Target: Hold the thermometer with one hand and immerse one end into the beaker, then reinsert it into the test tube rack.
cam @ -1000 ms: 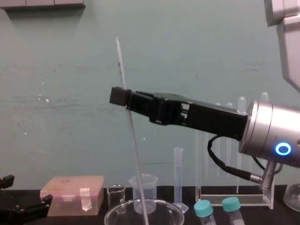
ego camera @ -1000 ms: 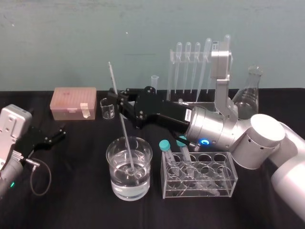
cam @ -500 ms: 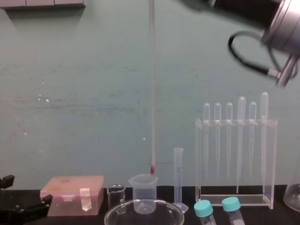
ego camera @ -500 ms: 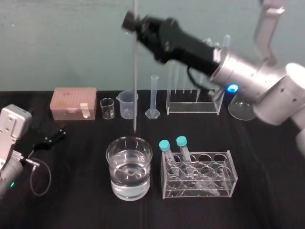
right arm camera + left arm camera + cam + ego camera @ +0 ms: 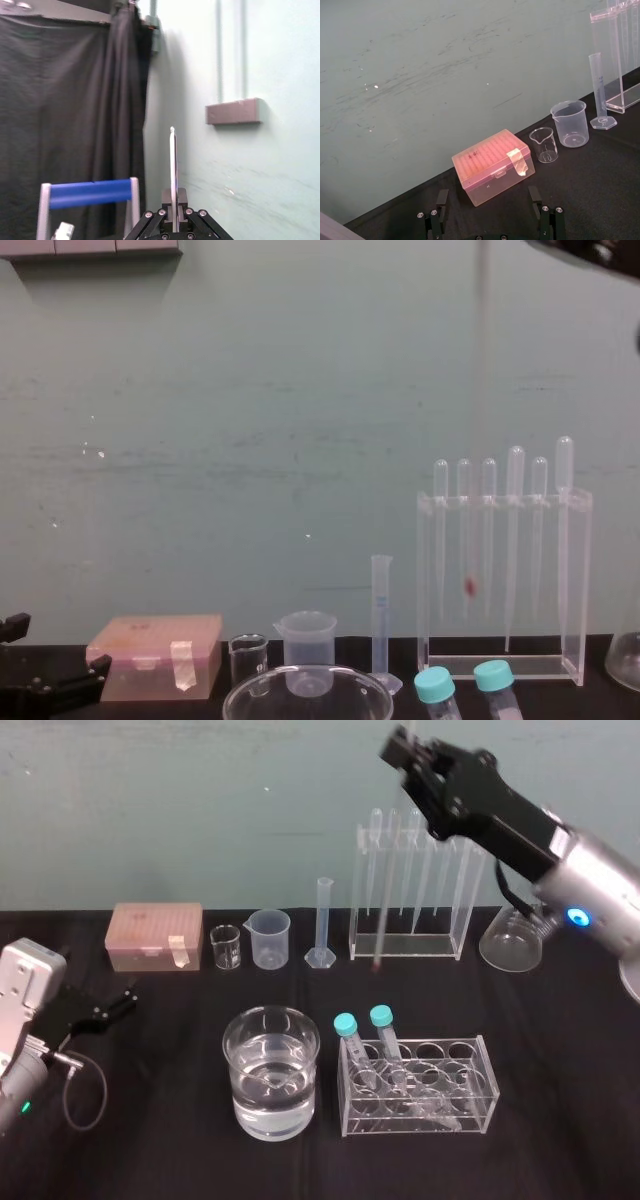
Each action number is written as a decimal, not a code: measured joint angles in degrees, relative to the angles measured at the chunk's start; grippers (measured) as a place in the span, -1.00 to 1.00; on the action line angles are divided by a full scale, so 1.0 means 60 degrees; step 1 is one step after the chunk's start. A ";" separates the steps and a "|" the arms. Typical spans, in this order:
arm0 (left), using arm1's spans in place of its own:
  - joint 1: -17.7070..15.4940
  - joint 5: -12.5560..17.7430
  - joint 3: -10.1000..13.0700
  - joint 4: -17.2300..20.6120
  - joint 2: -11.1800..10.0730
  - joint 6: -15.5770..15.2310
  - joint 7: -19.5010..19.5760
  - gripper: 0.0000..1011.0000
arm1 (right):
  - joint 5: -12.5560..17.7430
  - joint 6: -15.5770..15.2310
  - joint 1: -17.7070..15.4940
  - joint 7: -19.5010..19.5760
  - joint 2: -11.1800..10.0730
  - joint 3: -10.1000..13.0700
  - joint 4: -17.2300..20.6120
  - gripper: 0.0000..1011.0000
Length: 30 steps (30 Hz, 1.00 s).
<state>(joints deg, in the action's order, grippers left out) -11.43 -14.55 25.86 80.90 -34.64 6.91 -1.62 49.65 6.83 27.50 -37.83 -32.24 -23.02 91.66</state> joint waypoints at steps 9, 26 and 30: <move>0.0000 0.0000 0.0000 0.0000 0.0000 0.0000 0.0000 0.99 | -0.0060 0.0153 -0.1643 0.0917 -0.0633 0.0930 0.0941 -0.89; 0.0001 0.0000 0.0001 0.0000 0.0000 0.0000 0.0000 0.99 | -0.0427 -0.0409 -0.2583 0.1327 -0.0700 0.1279 0.1223 -0.89; 0.0000 0.0001 0.0000 0.0000 0.0000 0.0000 0.0000 0.99 | -0.0533 -0.0486 -0.2540 0.1303 -0.0645 0.1202 0.1068 -0.89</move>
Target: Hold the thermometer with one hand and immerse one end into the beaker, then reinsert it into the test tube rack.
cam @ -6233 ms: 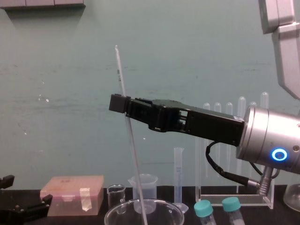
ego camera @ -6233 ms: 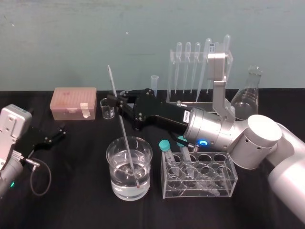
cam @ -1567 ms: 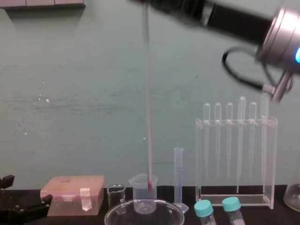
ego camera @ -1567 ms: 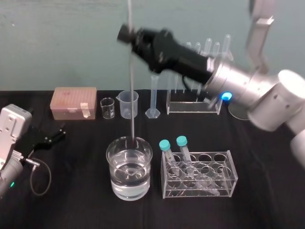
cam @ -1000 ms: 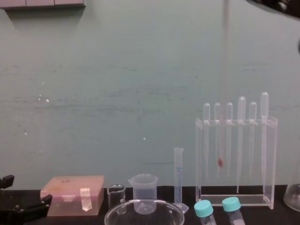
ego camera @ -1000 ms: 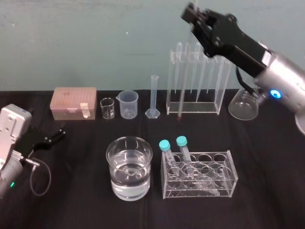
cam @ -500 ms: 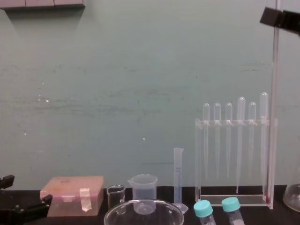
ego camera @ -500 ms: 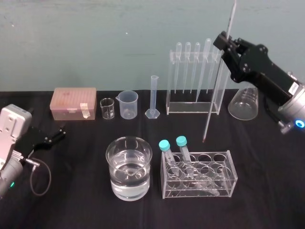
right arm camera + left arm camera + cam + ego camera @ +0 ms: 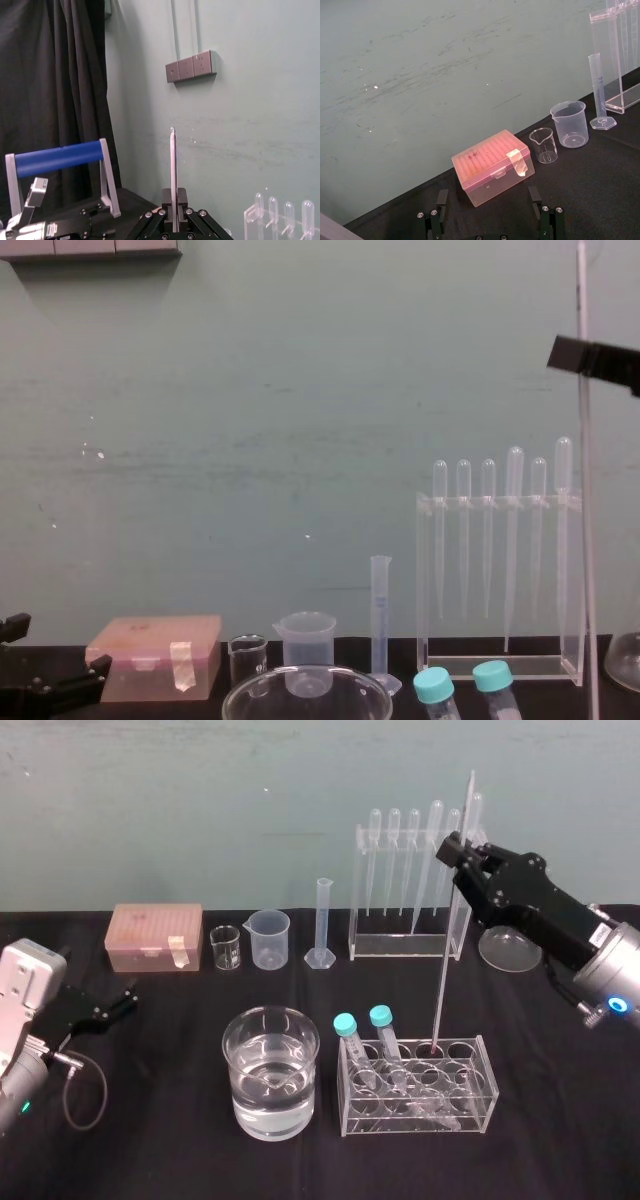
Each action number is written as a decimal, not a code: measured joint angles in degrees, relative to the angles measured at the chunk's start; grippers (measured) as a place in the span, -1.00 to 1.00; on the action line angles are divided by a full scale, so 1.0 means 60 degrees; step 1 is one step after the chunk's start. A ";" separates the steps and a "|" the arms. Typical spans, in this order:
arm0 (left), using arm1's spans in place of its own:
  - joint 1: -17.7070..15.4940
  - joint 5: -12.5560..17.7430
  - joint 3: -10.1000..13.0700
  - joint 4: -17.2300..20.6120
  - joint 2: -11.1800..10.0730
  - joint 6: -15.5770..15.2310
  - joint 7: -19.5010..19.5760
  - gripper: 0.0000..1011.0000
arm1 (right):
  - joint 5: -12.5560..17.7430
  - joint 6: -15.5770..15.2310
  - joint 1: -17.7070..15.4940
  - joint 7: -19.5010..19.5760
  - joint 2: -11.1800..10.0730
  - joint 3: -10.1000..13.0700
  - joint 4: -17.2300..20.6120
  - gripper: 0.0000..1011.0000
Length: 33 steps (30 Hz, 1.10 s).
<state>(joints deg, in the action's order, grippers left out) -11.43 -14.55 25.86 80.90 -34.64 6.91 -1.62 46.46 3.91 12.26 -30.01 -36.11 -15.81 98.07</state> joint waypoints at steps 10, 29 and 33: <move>0.0000 0.0000 0.0000 0.0000 0.0000 0.0000 0.0000 0.99 | -0.0355 -0.0138 0.0193 -0.0186 0.0178 -0.0300 -0.0484 -0.89; 0.0000 0.0000 0.0000 0.0000 0.0000 0.0000 0.0000 0.99 | -0.1084 0.0033 0.0475 -0.0504 0.0488 -0.0659 -0.1195 -0.89; 0.0000 0.0000 0.0000 0.0000 0.0000 0.0000 0.0000 0.99 | -0.1180 -0.0023 0.0503 -0.0542 0.0535 -0.0732 -0.1306 -0.89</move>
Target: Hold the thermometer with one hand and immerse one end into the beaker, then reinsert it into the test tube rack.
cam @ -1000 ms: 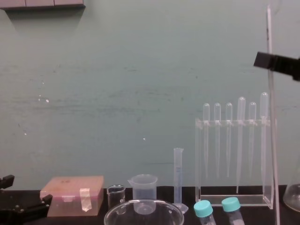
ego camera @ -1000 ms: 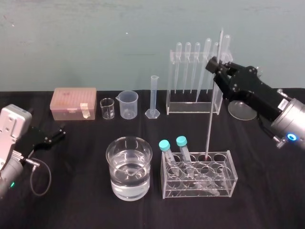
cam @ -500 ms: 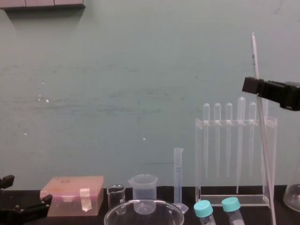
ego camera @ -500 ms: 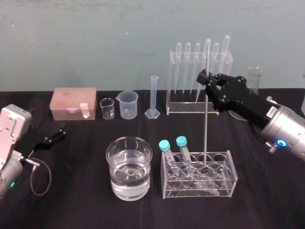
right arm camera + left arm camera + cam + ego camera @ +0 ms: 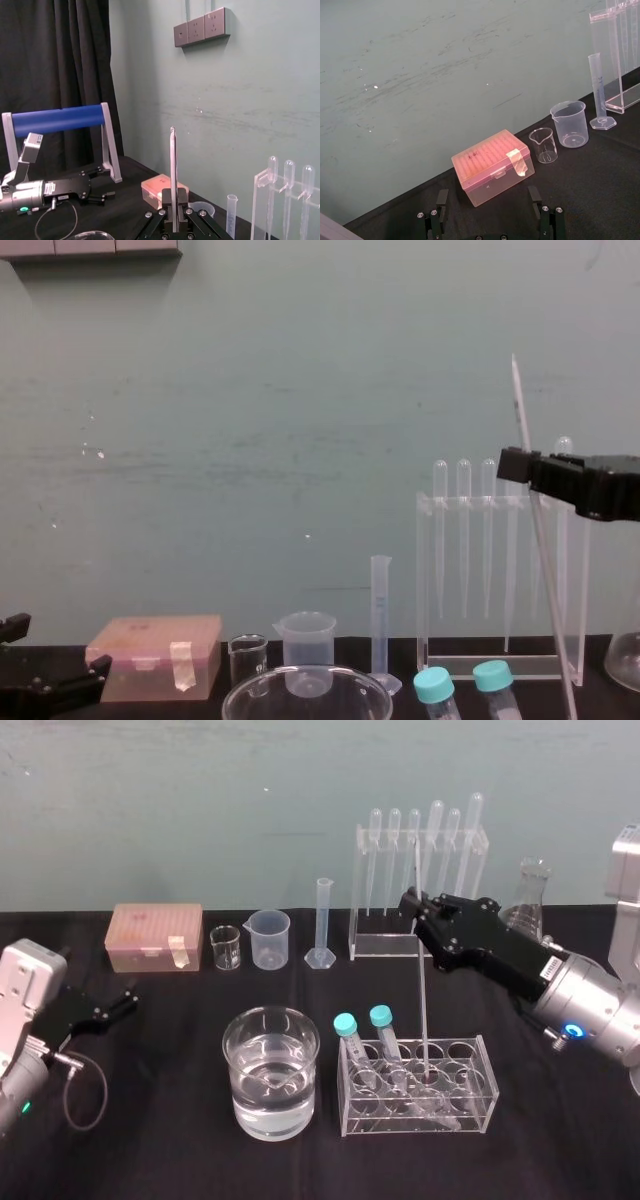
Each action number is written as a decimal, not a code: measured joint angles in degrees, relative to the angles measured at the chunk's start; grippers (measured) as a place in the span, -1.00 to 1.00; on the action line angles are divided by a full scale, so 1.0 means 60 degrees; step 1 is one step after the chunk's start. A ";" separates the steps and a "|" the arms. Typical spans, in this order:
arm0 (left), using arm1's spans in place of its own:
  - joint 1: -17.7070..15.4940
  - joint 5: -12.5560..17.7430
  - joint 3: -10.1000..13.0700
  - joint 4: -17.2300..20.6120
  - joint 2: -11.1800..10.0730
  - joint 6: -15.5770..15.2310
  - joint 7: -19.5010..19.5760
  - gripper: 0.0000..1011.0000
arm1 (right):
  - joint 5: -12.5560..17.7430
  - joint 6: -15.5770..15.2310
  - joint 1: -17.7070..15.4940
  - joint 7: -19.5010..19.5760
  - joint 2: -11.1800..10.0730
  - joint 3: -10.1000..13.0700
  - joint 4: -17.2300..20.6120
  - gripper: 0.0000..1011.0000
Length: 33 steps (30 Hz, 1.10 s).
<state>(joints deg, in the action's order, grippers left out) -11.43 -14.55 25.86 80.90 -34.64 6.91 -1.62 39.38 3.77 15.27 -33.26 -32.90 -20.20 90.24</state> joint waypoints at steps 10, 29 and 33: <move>0.0001 0.0000 0.0000 0.0000 0.0000 0.0000 0.0000 0.99 | -0.0199 -0.0111 0.0052 -0.0045 0.0024 -0.0133 -0.0114 -0.89; 0.0001 0.0000 0.0000 0.0000 0.0000 0.0000 0.0000 0.99 | -0.0175 -0.0103 0.0044 -0.0043 0.0023 -0.0115 -0.0109 -0.36; 0.0000 0.0001 0.0001 0.0000 0.0000 0.0000 0.0000 0.99 | -0.0171 -0.0101 0.0042 -0.0043 0.0022 -0.0112 -0.0107 -0.08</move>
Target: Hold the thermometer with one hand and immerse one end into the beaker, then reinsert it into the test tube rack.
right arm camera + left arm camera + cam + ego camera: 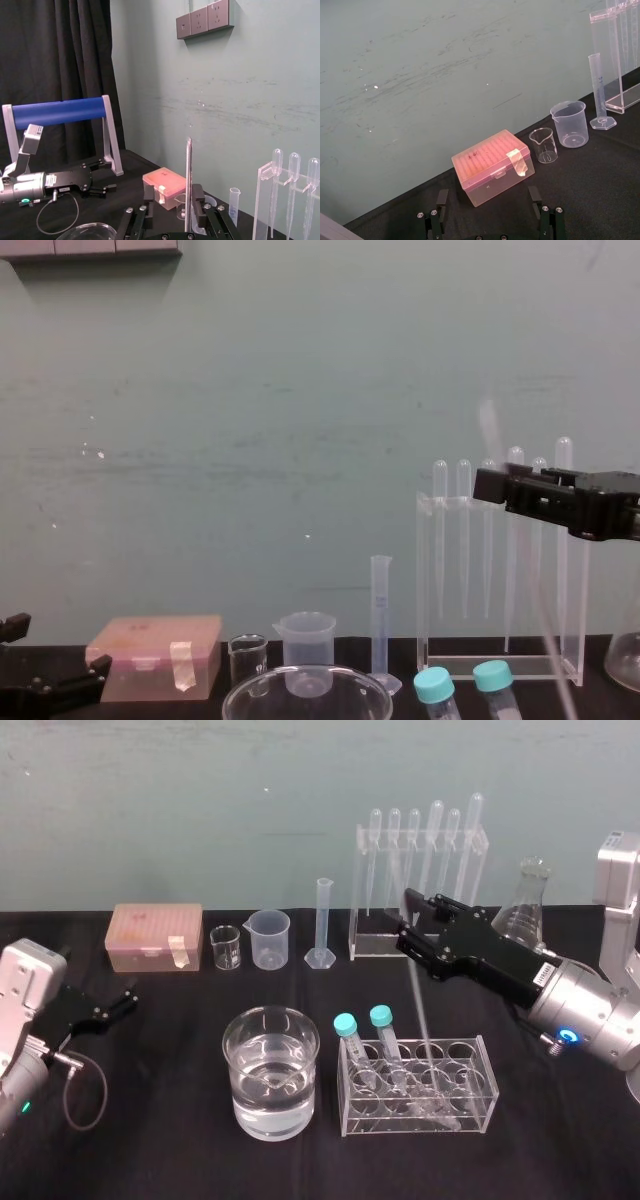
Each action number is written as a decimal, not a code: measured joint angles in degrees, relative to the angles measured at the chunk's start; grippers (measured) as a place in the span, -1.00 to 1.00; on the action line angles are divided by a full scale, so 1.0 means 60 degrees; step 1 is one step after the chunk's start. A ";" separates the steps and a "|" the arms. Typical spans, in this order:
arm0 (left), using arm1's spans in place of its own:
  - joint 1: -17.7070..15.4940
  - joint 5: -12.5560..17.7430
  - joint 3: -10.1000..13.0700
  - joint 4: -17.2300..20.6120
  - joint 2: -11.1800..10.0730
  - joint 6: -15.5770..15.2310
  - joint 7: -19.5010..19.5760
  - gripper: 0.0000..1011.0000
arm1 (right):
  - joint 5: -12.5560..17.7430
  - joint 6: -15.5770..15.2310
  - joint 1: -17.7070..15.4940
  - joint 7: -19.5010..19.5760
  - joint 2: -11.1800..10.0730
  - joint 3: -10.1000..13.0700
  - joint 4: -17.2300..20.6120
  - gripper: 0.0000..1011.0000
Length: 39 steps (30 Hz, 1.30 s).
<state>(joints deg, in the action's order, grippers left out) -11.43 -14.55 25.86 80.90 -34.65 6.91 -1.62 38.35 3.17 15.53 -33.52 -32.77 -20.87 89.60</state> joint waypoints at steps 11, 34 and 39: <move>0.0001 0.0000 0.0000 0.0000 0.0000 0.0000 0.0000 0.99 | 0.0011 0.0007 0.0000 0.0000 0.0000 0.0005 0.0007 0.59; 0.0000 -0.0001 0.0000 0.0000 0.0000 0.0000 0.0000 0.99 | -0.1576 -0.0888 -0.1210 0.3996 0.0468 0.1167 -0.0139 0.98; 0.0000 0.0000 0.0000 0.0000 0.0000 0.0000 0.0000 0.99 | -0.1776 -0.1346 -0.1306 0.4112 0.0497 0.1069 -0.0259 0.98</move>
<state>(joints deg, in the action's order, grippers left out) -11.43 -14.55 25.86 80.90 -34.65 6.91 -1.62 27.70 -4.91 7.69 -8.85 -29.78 -14.46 88.04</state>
